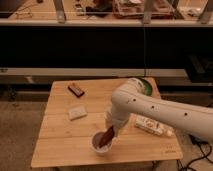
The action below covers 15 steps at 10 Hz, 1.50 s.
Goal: Place the pepper in the ceramic cup
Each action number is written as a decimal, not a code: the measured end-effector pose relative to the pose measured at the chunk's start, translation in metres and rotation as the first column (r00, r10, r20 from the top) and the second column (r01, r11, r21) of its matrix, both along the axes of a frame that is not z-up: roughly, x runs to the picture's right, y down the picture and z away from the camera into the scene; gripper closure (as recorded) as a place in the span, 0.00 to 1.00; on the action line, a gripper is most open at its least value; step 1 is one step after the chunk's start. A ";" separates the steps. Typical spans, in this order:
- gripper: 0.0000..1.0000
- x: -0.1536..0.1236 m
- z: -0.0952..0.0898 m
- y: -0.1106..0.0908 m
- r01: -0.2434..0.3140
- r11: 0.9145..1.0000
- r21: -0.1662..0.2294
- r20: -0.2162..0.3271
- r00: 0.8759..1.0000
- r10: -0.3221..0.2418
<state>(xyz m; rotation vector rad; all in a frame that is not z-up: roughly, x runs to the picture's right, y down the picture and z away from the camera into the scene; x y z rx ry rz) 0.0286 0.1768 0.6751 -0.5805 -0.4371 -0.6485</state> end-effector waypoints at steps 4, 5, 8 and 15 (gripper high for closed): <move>0.82 -0.014 -0.003 0.005 0.029 0.999 -0.019 0.011 1.000 -0.028; 0.74 -0.017 -0.003 0.004 0.033 0.999 -0.020 0.013 0.999 -0.033; 0.42 -0.020 -0.001 0.000 0.042 0.999 -0.020 0.001 0.999 -0.042; 0.20 -0.020 0.001 -0.003 0.037 0.999 -0.024 -0.002 0.999 -0.037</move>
